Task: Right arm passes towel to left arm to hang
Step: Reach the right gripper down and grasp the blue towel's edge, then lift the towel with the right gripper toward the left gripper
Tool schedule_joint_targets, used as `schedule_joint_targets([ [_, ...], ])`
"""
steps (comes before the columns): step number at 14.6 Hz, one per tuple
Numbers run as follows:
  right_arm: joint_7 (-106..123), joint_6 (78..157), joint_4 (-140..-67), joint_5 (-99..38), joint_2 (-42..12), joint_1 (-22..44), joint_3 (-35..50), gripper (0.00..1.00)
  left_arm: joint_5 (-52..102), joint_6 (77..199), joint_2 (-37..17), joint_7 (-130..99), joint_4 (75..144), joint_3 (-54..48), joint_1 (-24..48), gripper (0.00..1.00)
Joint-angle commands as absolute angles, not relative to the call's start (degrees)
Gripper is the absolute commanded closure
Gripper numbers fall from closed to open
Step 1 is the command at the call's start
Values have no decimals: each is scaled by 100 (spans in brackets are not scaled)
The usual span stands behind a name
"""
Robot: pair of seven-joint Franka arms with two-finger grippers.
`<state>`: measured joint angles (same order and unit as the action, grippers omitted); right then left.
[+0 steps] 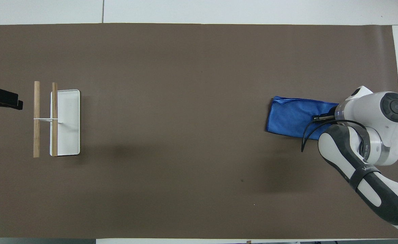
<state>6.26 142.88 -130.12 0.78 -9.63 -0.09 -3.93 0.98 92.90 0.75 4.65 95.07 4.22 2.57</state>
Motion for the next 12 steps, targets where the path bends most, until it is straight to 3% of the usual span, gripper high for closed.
schedule_joint_targets([
  [1, 668, 14291, -12999, -26, -941, 9, -352, 100, -26, 9413, 184, 554, 9659, 404, 220, 0],
  [3, 607, 13942, -12781, -26, -897, 78, -290, 100, -26, 9422, 176, 554, 9659, 404, 220, 0],
  [8, -411, 11868, -11332, -70, -765, 535, -194, 100, -26, 9422, 202, 545, 9668, 404, 220, 0],
  [12, -1535, 11373, -10478, -1070, -852, 1036, -176, 100, -26, 9422, 211, 510, 9694, 404, 246, 0],
])
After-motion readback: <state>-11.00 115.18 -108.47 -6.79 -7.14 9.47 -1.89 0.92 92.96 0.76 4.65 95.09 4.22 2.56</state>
